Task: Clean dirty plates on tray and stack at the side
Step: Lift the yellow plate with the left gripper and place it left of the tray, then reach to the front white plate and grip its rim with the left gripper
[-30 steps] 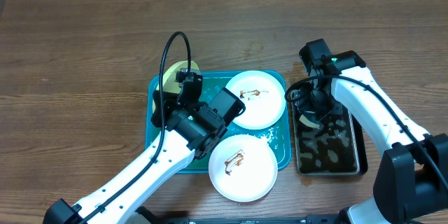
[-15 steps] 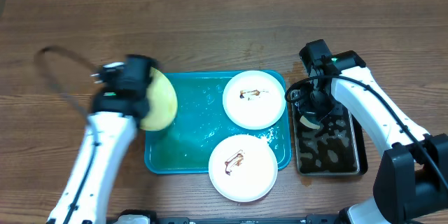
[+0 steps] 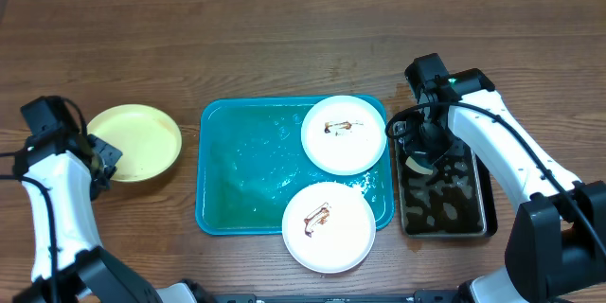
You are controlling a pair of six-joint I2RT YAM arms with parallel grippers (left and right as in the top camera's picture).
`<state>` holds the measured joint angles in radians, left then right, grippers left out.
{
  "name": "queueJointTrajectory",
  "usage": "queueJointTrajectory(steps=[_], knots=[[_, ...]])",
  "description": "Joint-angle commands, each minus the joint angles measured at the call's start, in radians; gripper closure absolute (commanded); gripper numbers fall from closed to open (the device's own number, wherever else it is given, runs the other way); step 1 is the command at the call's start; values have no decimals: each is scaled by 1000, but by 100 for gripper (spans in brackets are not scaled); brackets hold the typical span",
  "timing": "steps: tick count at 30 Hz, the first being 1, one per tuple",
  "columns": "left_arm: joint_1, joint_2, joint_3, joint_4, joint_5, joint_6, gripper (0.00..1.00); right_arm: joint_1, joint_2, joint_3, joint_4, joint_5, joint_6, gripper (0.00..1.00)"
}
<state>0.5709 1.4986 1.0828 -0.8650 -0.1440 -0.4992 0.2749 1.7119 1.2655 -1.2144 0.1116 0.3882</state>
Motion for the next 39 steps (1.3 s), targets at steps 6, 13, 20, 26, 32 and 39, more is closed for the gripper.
queueJointTrajectory(steps=[6, 13, 20, 26, 32, 39], knots=[[26, 64, 24, 44, 30, -2, 86, -2, -16, -3, -2, 7, -4, 96], [21, 60, 52, 34, 213, 86, 47, -2, -16, -3, -4, 7, -4, 96], [-95, -12, 104, -32, 428, 212, 43, -2, -16, -3, -11, 0, -3, 96], [-351, -47, 103, -178, 425, 227, 43, -2, -16, -3, -12, 0, -4, 96], [-610, -46, 74, -309, 426, 170, 42, -2, -16, -3, 1, -14, -62, 96], [-894, -46, -15, -325, 426, -8, 41, -3, -16, -3, -1, -35, -82, 96]])
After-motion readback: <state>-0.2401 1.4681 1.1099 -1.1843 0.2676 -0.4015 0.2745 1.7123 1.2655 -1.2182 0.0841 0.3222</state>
